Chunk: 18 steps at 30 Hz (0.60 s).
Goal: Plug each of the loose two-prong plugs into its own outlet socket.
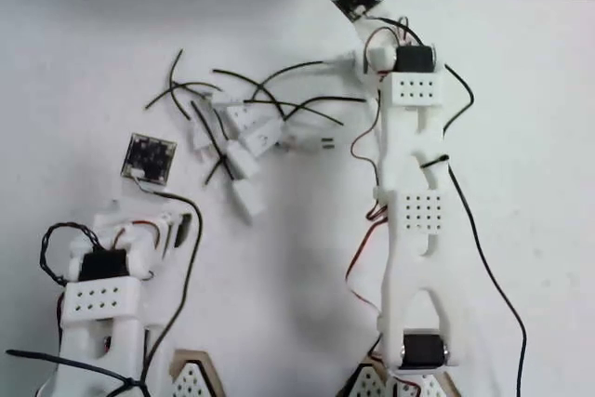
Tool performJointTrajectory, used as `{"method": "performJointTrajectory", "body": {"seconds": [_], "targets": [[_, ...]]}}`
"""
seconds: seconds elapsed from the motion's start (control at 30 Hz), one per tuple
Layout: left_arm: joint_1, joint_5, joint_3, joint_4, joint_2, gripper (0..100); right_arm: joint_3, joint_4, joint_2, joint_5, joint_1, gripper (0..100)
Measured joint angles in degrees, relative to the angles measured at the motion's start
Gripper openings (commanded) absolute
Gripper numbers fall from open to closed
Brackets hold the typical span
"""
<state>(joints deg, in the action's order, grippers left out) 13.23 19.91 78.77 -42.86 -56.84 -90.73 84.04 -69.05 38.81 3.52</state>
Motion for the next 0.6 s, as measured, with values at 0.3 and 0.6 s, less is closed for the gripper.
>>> {"method": "performJointTrajectory", "body": {"seconds": [0.3, 0.6], "targets": [[0.0, 0.0, 0.0, 0.0, 0.0, 27, -2.4, 13.7, 0.1, 0.1, 2.0, 14.9], [0.0, 0.0, 0.0, 0.0, 0.0, 27, 3.2, 14.4, 2.1, 0.1, 4.6, 15.2]]}}
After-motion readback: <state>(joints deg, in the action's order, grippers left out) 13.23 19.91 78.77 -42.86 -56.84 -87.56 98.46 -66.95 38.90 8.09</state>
